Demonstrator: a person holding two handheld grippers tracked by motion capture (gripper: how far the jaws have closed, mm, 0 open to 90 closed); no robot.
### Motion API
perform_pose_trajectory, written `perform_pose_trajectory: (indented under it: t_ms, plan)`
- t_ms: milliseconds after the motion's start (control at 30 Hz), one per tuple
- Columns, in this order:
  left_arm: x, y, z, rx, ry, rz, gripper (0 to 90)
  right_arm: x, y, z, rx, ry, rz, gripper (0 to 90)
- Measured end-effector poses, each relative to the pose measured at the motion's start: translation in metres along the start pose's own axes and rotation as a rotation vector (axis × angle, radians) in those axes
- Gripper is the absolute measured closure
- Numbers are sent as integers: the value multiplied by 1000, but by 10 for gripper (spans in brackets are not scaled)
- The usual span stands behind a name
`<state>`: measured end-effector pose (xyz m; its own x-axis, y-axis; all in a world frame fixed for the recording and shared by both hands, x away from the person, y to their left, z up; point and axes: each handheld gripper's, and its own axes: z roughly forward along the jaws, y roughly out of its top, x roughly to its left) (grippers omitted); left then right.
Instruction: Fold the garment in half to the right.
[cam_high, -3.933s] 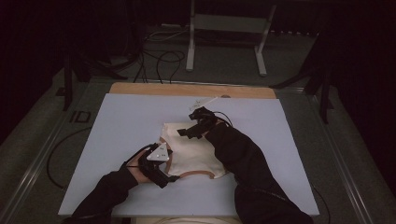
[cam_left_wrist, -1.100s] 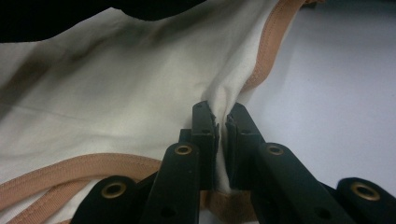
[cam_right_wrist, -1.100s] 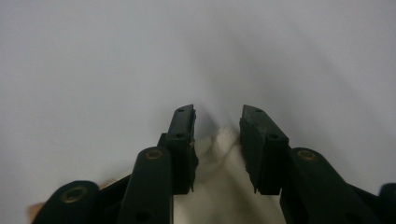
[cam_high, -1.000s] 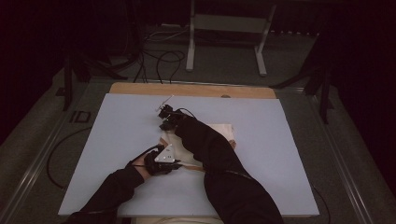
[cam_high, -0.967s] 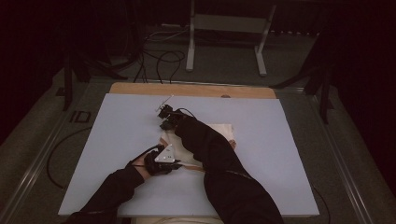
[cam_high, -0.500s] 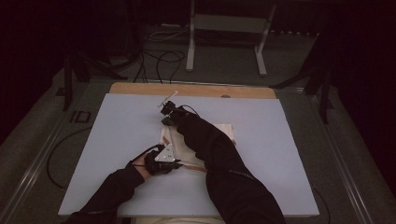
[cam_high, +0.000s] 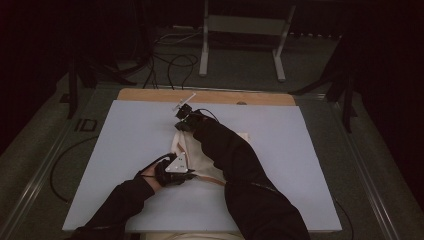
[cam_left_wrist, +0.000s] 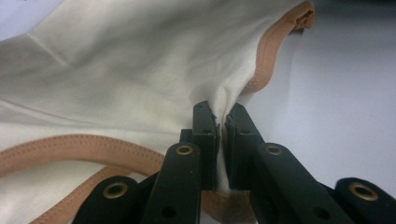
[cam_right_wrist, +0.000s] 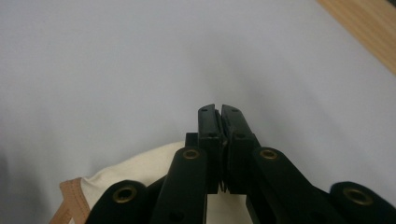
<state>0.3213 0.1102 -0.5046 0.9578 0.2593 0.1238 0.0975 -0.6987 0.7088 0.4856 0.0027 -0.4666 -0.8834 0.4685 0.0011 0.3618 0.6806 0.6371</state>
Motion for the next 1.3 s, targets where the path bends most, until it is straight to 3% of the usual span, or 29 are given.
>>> perform_pose_trajectory:
  t_ms: [467, 1300]
  plan:
    - [0, 14, -5, 16, -19, 52, 848, -1, 0, -30, -45, 3, -25, 881]
    - [-3, 48, -1, 48, -53, 136, 849, -13, -17, -79, -109, -18, -15, 880]
